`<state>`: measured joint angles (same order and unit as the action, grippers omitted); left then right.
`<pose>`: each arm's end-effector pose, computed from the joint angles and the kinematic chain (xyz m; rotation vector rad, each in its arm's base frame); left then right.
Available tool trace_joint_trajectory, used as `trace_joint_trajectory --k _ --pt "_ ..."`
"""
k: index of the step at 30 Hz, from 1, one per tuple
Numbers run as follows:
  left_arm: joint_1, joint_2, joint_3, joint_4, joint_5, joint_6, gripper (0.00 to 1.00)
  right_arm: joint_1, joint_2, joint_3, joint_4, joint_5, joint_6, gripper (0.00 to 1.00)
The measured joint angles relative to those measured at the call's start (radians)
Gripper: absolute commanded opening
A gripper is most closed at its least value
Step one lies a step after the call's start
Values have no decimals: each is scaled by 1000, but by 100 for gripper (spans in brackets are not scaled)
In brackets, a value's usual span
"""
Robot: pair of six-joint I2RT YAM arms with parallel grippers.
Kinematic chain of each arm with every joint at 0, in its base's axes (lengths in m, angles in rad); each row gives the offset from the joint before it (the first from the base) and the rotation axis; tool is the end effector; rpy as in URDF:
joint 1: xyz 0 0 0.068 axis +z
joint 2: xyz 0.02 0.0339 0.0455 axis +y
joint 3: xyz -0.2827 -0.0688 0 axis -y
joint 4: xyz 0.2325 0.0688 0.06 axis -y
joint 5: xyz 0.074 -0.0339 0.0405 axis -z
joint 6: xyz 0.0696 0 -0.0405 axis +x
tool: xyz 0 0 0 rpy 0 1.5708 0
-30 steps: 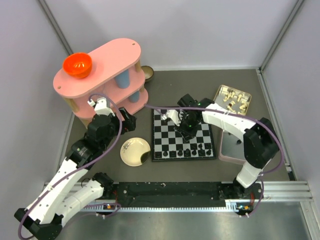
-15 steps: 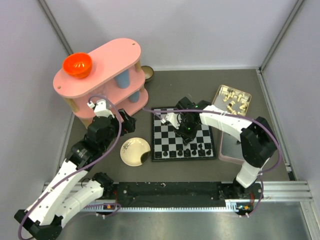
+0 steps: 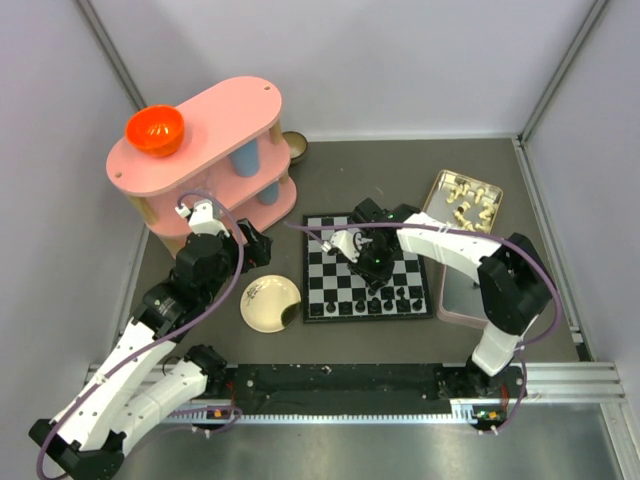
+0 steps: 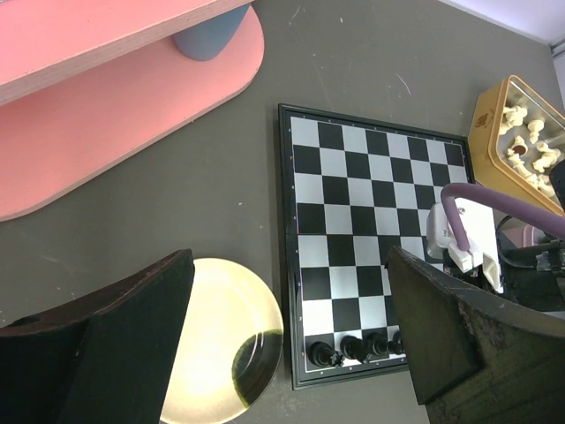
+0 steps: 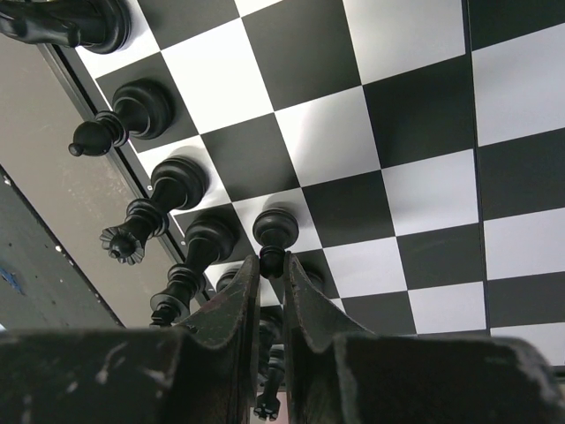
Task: Set up the chess pieces on the board
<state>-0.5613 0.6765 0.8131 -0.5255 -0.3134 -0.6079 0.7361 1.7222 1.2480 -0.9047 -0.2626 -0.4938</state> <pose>0.1396 -0.0625 0.3284 -0.2531 1.9524 -0.4669 0.2278 0.2308 0.2016 -1.7350 2.3913 0.4216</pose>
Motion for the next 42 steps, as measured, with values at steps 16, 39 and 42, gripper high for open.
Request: trace_joint_trajectory --k 16,39,42 --pt "0 0 -2 2 0 0 95 2 14 -5 0 0 0 20" --pt "0 9 -4 2 1 0 95 2 15 15 -8 5 8 40" --pt "0 9 -4 2 1 0 95 1 10 36 -8 7 8 41"
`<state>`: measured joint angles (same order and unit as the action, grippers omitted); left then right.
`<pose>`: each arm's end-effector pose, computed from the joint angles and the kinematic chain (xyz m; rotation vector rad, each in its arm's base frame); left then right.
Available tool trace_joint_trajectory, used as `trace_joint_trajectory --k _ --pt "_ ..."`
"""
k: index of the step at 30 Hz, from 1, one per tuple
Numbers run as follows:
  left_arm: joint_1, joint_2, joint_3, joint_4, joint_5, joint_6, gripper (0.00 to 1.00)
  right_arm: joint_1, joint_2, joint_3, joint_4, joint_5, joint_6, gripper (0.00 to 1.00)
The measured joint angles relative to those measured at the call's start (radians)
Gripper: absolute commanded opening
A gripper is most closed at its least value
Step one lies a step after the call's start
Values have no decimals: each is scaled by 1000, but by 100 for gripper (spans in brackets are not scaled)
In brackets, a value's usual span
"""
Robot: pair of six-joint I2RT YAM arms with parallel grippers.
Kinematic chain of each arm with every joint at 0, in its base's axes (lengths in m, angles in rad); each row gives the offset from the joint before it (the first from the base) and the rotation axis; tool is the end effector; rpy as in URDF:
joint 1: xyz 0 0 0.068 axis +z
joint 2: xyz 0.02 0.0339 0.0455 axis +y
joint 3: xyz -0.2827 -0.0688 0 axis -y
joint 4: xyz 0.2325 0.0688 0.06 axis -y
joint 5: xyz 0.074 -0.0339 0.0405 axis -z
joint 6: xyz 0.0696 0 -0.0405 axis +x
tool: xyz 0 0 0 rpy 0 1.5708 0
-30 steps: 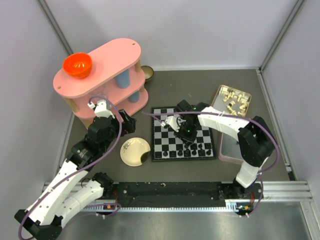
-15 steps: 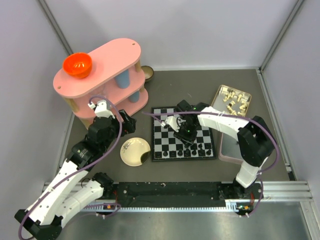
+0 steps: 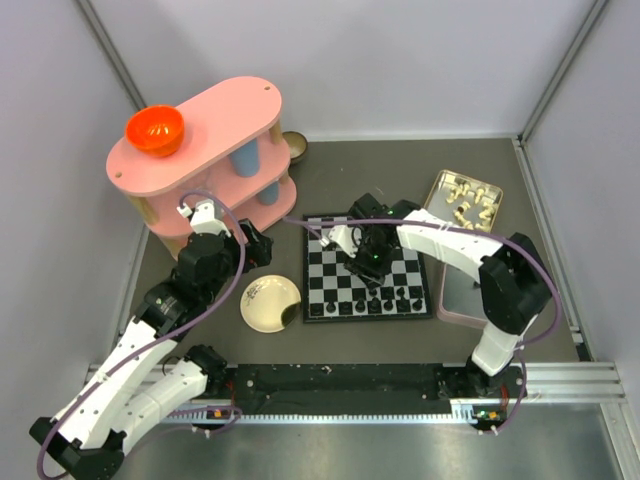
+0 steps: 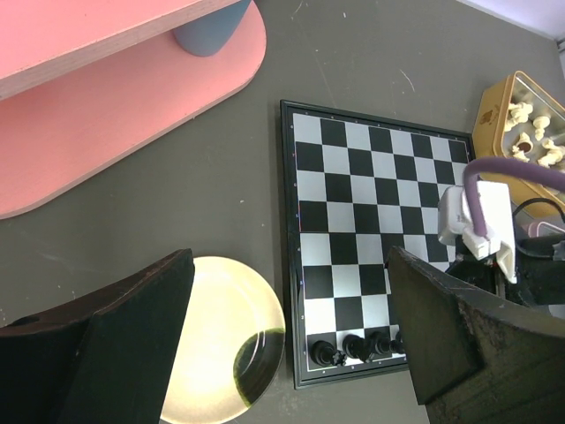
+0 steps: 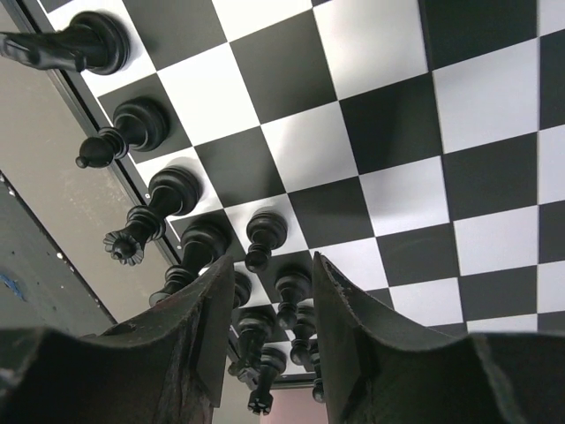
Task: Set up the chess pieces on the board
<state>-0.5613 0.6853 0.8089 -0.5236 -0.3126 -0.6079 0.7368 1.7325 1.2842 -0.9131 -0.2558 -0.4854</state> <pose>0.1414 -0.0636 0.3260 -0.2514 1.9629 -0.4614 0.2329 0.2351 0.2076 -1.7184 2.3837 0.4136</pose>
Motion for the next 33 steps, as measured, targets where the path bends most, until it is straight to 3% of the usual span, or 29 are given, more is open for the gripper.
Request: trace_joint_trajectory --k 14,33 --pt "0 0 0 5 5 1 99 -39 -44 34 -19 -6 0 41" --pt "2 23 0 69 62 11 99 -263 -139 93 -34 -61 0 41"
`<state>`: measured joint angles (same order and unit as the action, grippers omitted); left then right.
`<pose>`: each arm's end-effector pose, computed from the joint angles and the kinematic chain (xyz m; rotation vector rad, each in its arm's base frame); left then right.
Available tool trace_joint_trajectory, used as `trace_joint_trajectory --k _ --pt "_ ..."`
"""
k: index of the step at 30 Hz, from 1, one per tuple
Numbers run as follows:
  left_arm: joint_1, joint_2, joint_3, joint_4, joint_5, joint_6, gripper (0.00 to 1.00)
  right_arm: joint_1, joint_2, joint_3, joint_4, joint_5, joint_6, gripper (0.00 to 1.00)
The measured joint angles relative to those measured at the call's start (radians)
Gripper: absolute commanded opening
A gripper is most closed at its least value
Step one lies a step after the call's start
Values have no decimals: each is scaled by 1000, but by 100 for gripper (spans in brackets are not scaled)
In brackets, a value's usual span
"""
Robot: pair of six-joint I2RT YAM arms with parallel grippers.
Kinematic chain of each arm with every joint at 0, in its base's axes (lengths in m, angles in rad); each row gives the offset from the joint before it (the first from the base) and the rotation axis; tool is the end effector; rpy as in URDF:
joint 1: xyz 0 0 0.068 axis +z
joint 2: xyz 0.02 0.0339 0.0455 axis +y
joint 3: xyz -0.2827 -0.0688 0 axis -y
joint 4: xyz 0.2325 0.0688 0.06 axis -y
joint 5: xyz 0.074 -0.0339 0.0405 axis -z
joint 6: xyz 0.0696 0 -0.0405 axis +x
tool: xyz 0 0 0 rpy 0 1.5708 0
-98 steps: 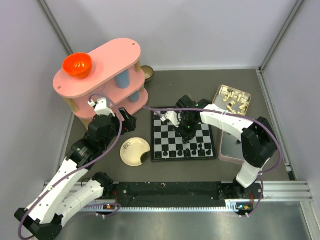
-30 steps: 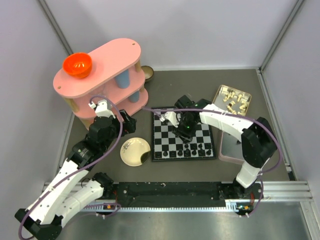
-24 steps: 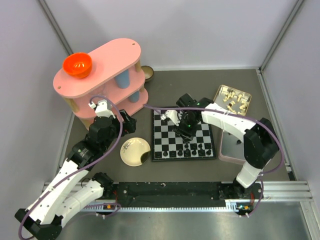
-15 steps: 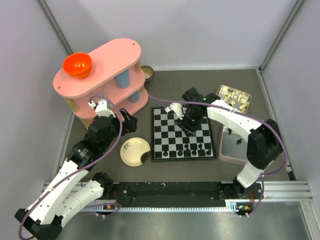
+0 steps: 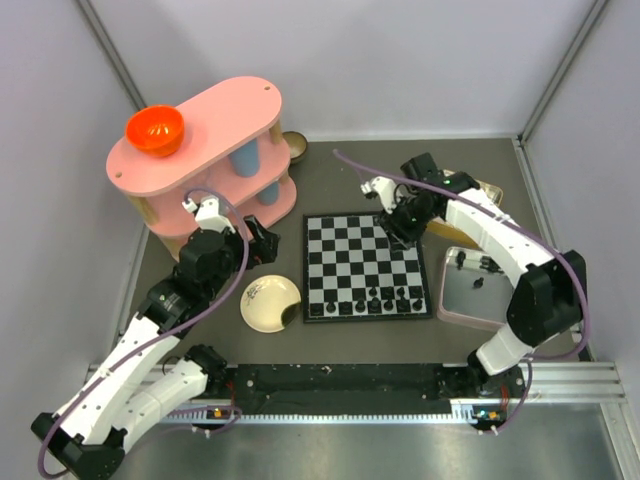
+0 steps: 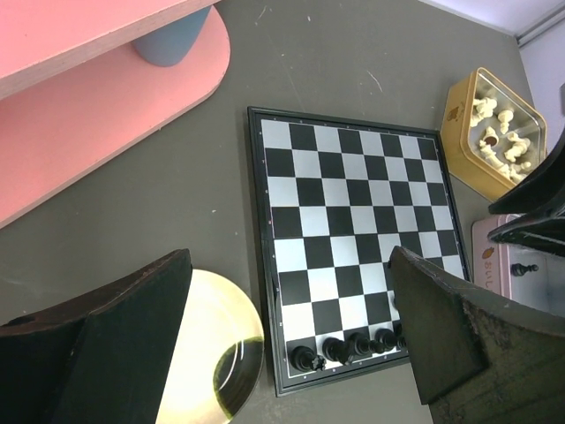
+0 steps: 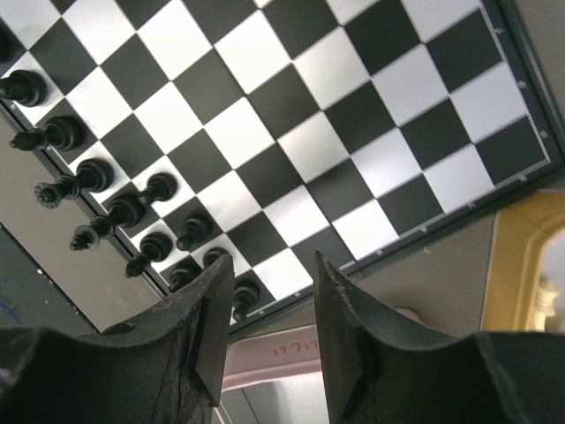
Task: Set up the chess pieces on the board
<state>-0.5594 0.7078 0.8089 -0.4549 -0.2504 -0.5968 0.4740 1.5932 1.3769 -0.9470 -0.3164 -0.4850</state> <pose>0.1474 -0.0720 0.3315 -0.2066 1.9391 -0.5348 0.2765 0.1662 0.2762 -1.3257 2.3565 0.4280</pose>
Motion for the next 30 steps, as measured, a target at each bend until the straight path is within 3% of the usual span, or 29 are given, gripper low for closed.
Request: trace_joint_trajectory --k 4,11,14,15,23,24,25,30 --pt "1 2 0 6 8 2 98 -80 -26 11 -3 -11 3 41" --pt "1 24 4 42 40 18 98 -211 -99 21 -3 -35 19 51" --pt "1 47 16 50 58 31 98 -273 -125 32 -4 -57 31 60" --pt "1 56 24 50 64 37 99 -298 -134 38 -3 -63 38 68" --pt "5 118 135 49 90 122 98 -471 -197 76 2 -96 80 81" --pt "6 123 152 48 90 132 98 -488 -204 81 3 -100 87 85" --pt "7 129 168 46 95 145 98 -503 -210 87 3 -102 94 99" --pt "10 148 239 20 97 209 98 -581 -233 131 5 -104 121 99"
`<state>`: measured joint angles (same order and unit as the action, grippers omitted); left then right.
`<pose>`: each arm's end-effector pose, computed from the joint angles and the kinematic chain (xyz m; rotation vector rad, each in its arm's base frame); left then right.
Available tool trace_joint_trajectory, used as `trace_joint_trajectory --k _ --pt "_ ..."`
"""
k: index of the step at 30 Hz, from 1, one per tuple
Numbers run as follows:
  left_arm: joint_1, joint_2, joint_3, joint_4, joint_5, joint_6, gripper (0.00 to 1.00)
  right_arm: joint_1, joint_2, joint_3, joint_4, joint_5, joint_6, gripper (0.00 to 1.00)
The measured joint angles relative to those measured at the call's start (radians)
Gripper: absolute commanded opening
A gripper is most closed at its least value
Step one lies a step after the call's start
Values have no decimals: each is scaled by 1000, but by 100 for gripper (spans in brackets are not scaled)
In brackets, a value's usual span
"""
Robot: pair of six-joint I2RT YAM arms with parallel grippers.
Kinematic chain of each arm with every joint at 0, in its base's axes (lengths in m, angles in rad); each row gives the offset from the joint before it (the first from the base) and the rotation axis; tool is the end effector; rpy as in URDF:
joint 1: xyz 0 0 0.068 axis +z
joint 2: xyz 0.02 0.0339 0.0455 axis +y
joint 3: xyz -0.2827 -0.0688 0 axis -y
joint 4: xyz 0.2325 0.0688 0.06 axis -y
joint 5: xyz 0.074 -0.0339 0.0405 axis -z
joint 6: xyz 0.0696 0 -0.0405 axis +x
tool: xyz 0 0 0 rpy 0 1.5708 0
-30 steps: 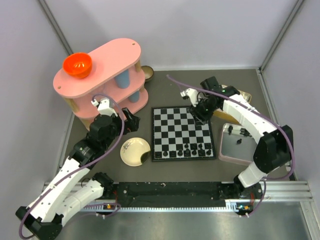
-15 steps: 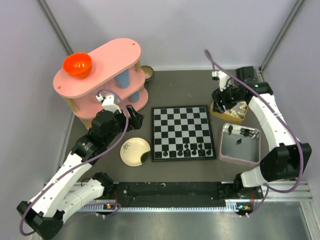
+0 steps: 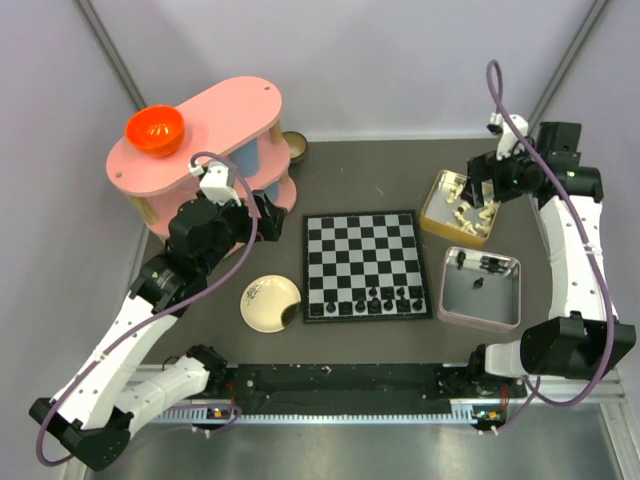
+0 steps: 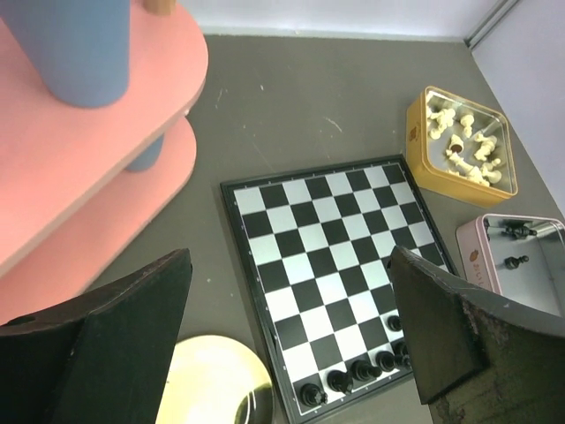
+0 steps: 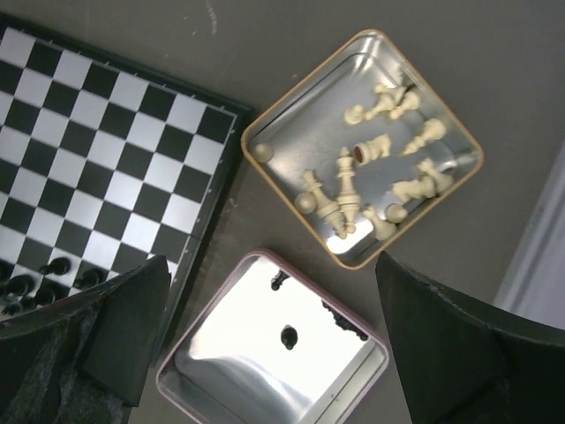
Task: Set up the chess pieces on the board
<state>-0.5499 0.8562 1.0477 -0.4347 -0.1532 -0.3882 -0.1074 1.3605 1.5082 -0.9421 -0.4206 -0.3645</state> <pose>0.1677 -0.0903 0.3958 0.0385 1.8423 -0.5245 0.2799 -0.0016 0.3854 -0.4906 2.2401 0.2557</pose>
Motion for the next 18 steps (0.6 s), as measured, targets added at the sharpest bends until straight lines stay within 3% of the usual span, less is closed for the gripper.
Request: trace_joint_trajectory --k 7,18 --pt "5 6 108 -37 -1 73 98 -103 -32 66 37 93 61 99" --pt "12 31 183 -40 0 85 98 -116 -136 18 126 185 244 99"
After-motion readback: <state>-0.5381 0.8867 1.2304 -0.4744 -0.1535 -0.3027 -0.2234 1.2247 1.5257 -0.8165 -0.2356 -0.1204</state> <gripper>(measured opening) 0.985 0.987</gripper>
